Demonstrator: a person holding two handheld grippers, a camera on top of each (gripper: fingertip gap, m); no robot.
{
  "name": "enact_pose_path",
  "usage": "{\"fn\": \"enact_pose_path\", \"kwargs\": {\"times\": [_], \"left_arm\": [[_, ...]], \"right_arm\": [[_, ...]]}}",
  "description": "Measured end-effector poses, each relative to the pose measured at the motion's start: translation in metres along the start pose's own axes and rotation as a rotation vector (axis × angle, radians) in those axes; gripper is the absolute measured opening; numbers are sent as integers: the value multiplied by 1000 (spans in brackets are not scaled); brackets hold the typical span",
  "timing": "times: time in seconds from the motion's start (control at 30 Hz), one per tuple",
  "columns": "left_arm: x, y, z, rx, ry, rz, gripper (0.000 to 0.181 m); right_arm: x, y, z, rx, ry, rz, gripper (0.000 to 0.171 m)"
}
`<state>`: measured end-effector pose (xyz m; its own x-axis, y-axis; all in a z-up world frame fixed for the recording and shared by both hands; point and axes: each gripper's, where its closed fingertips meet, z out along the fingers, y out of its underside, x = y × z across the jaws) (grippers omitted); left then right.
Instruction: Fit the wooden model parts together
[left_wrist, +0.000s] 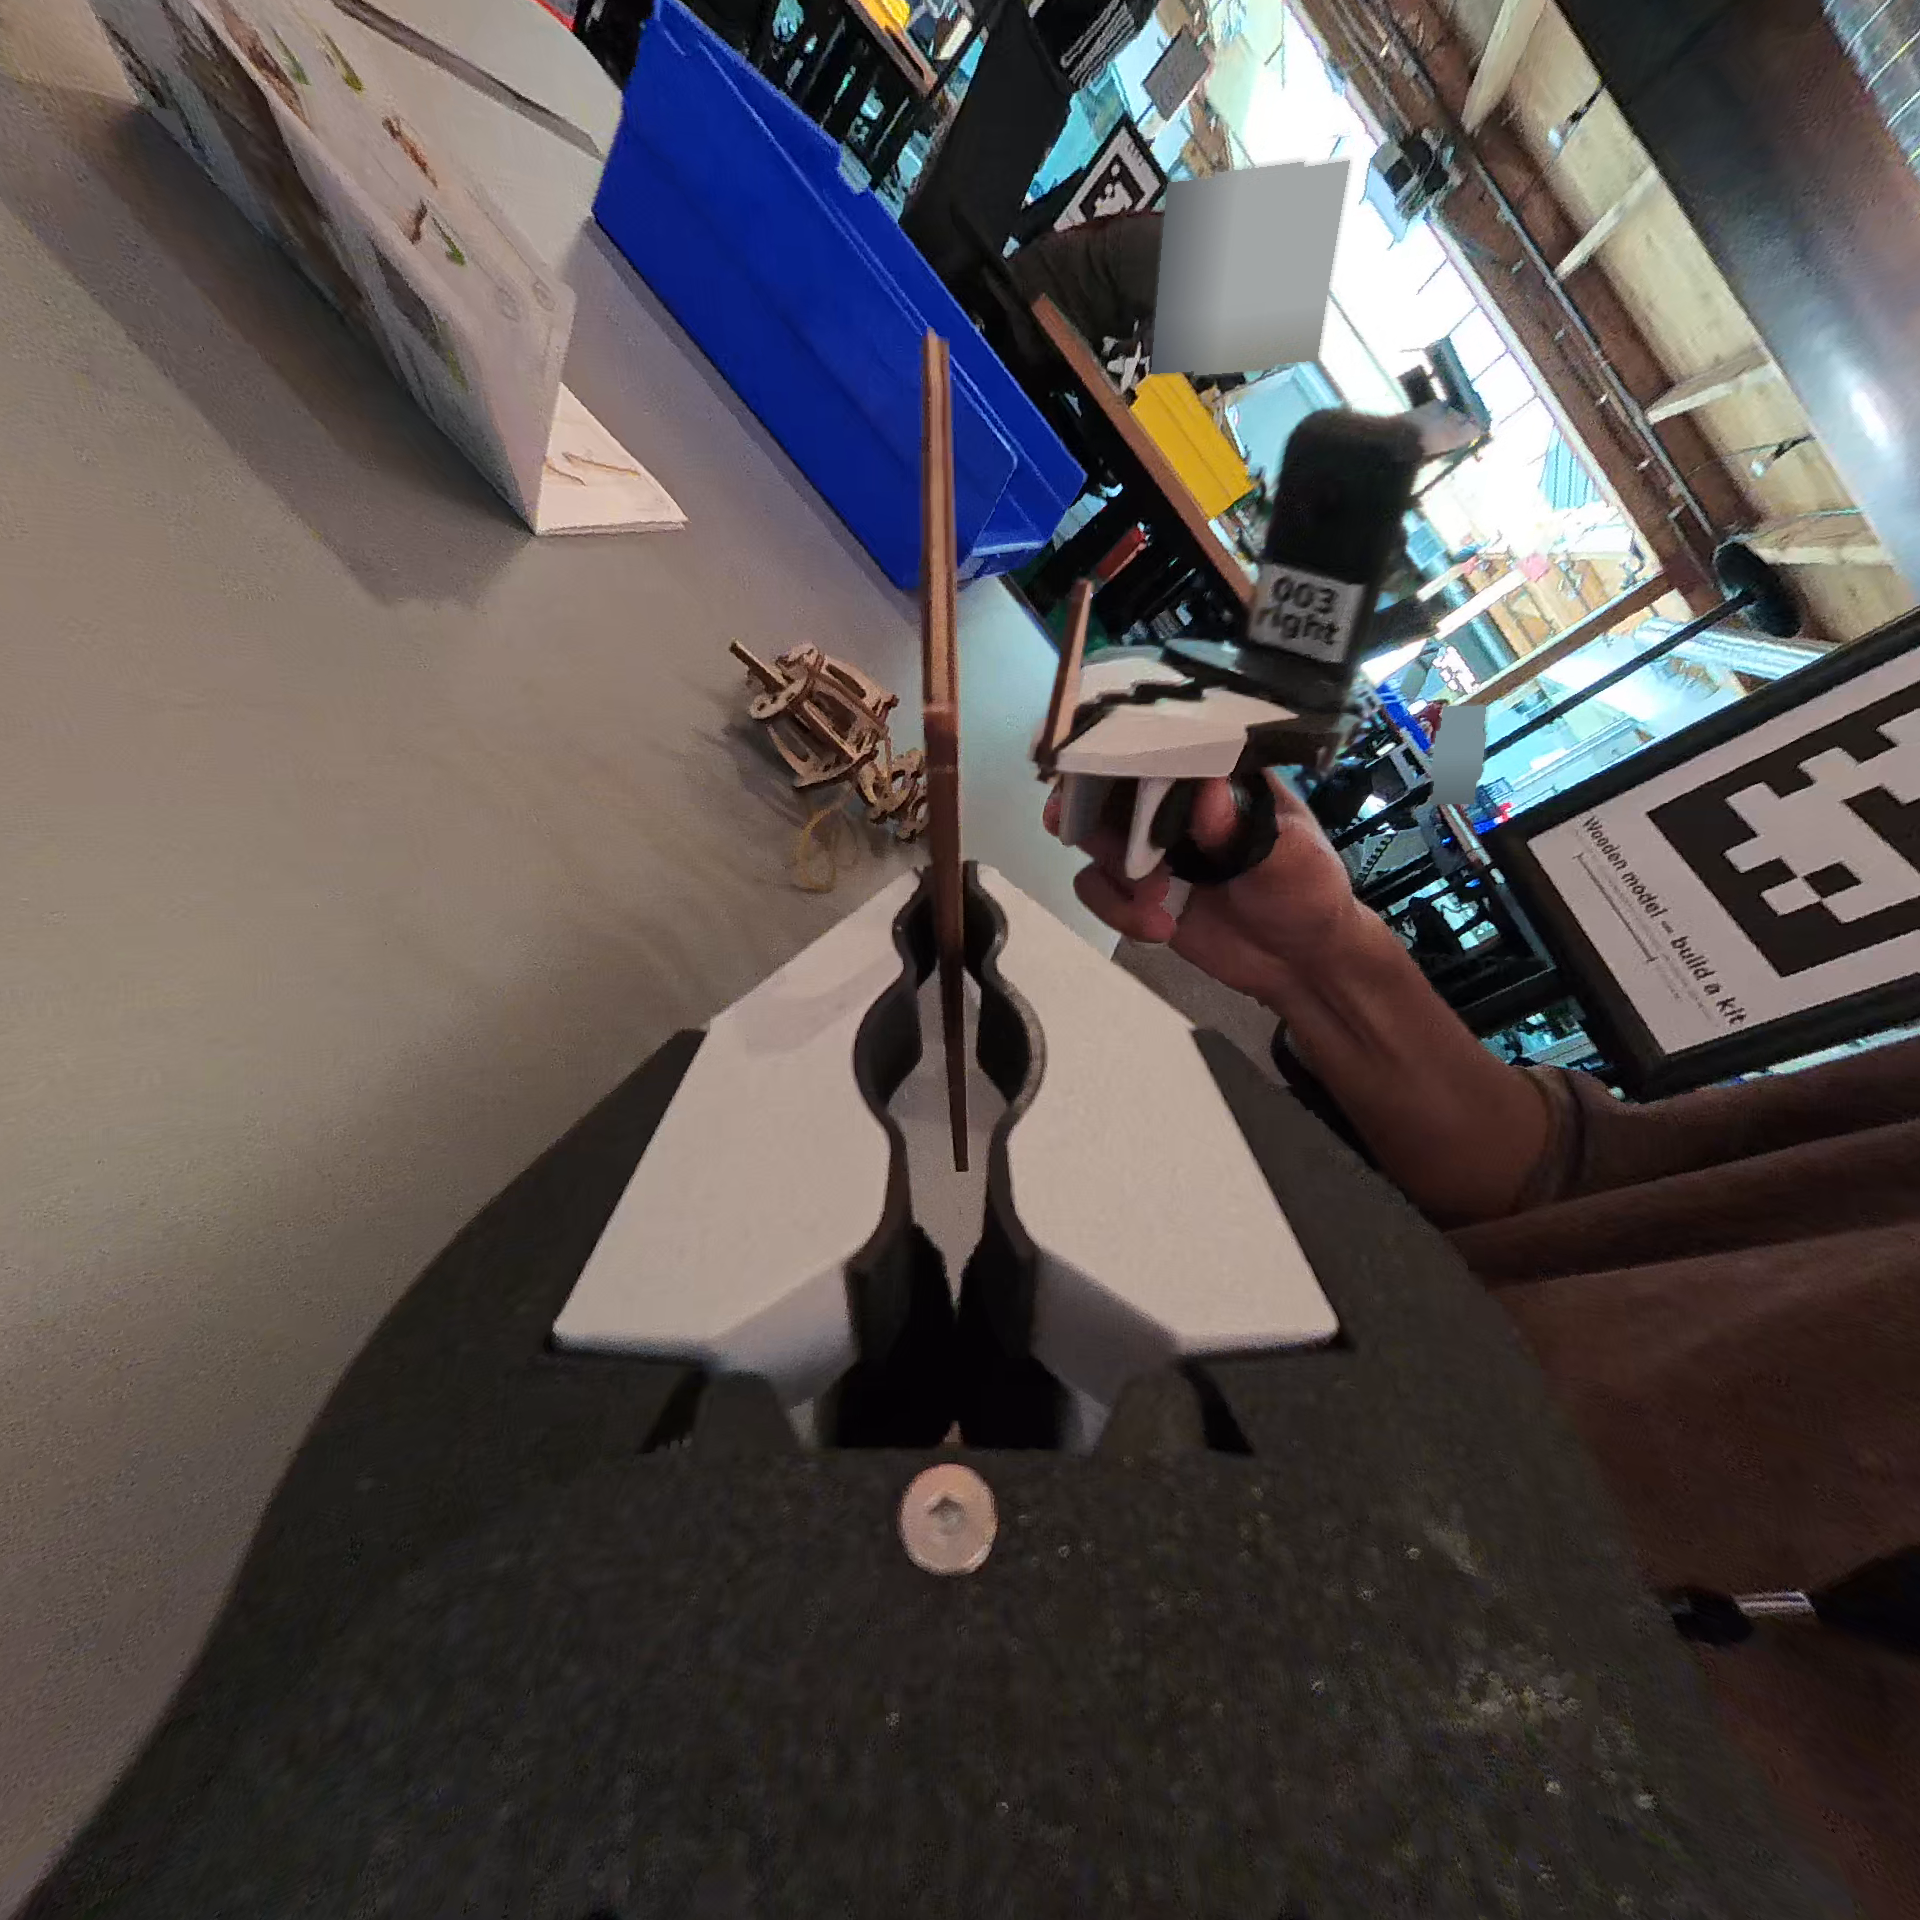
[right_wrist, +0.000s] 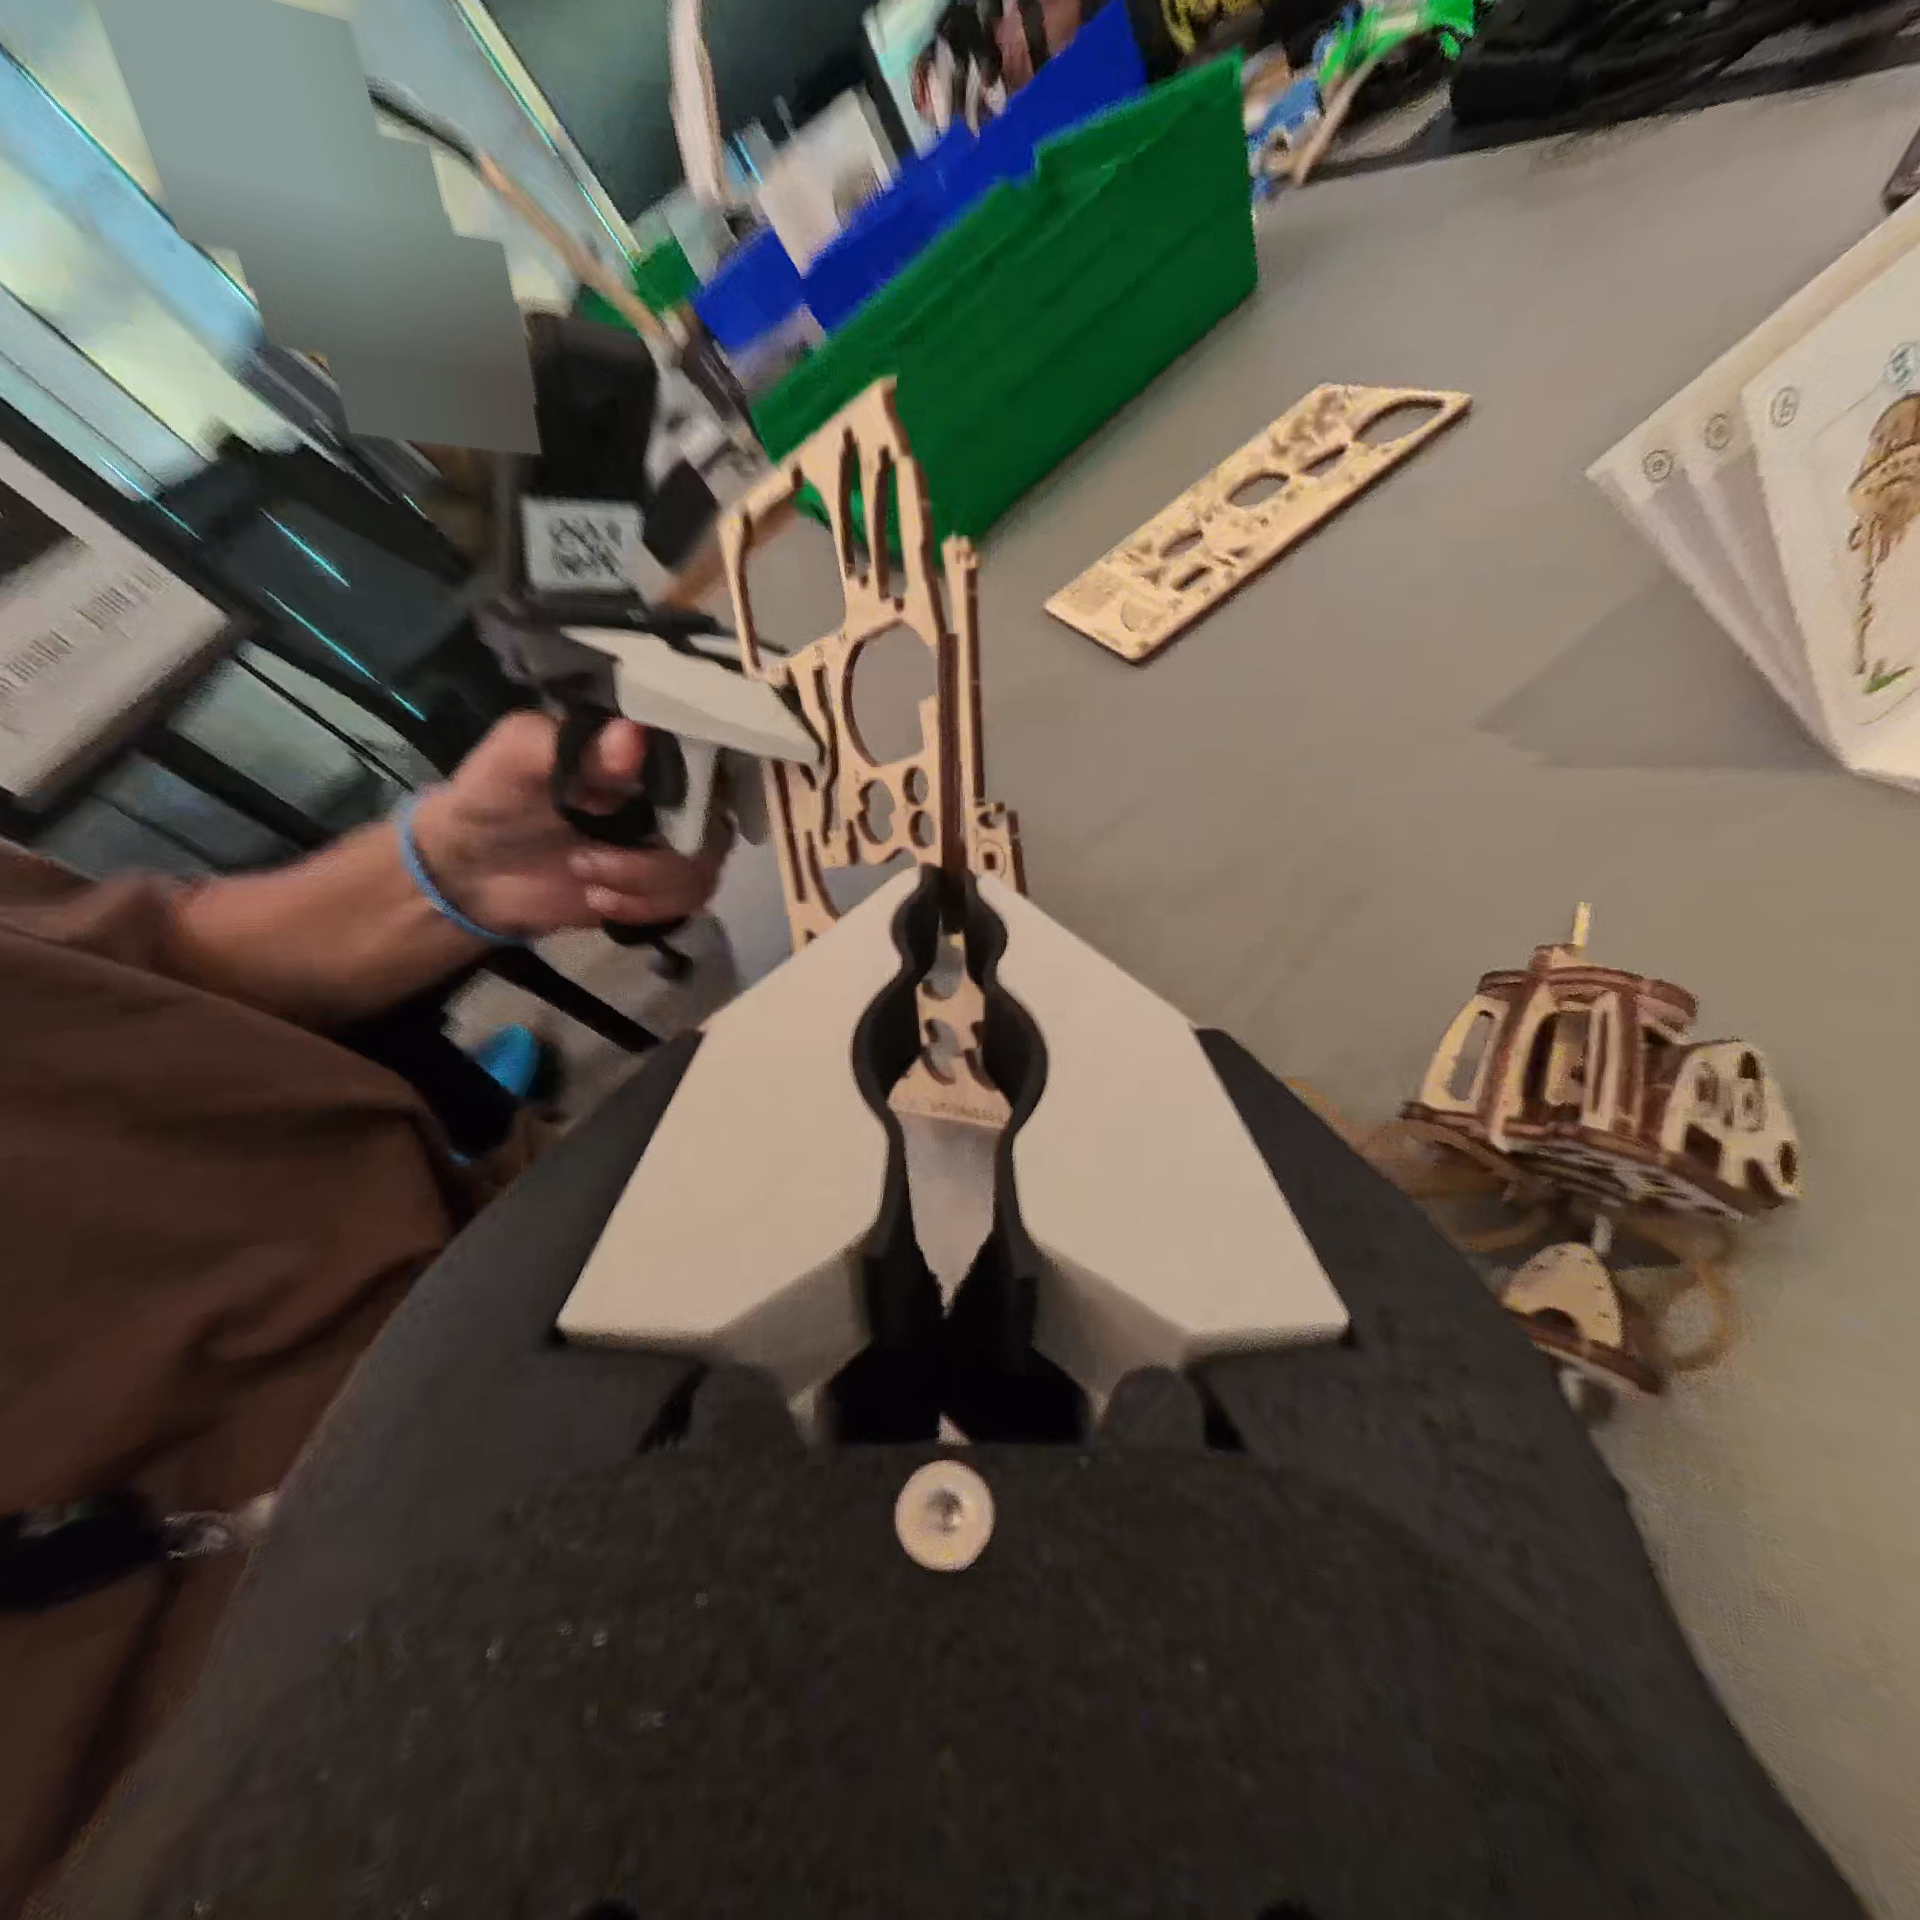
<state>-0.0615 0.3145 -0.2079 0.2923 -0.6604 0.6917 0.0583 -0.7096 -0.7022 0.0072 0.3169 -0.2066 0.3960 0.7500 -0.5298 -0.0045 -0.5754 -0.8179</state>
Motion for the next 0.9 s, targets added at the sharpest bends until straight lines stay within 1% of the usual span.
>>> {"fn": "enact_pose_path", "kwargs": {"times": [0.13,0.2,0.27,0.4,0.43,0.47,0.5,0.53,0.57,0.6,0.63,0.7,0.77,0.83,0.9], "left_arm": [[1,-9,-12,21,39,-29,1],[-2,-13,-17,36,33,-30,1],[-5,-16,-22,40,11,-16,1],[-12,-24,-32,61,-38,19,2],[-15,-27,-36,70,-57,29,1],[-18,-30,-41,79,-75,37,2],[-21,-33,-46,91,-93,43,2],[-24,-36,-51,106,-111,46,2],[-27,-39,-55,120,-121,41,2],[-28,-41,-58,131,-117,28,2],[-27,-43,-59,137,-106,13,2],[-27,-43,-58,142,-84,-6,2],[-27,-40,-56,126,-83,-7,2],[-25,-39,-54,116,-81,1,2],[-22,-38,-54,113,-75,5,2]], "right_arm": [[-11,-7,-7,72,-244,318,3],[-15,-9,-9,93,-334,438,3],[-16,-10,-10,87,-371,491,3],[-17,-8,-10,77,-369,493,3],[-14,-7,-12,65,-344,489,3],[-4,-5,-16,40,-278,475,3],[15,-1,-25,5,-151,447,3],[46,6,-40,-45,43,410,3],[82,14,-63,-109,262,360,3],[111,20,-89,-171,441,324,3],[128,27,-108,-237,542,330,3],[144,43,-123,-366,588,393,3],[155,55,-127,-435,595,432,3],[158,61,-125,-452,561,461,3],[160,60,-125,-430,549,451,3]]}}
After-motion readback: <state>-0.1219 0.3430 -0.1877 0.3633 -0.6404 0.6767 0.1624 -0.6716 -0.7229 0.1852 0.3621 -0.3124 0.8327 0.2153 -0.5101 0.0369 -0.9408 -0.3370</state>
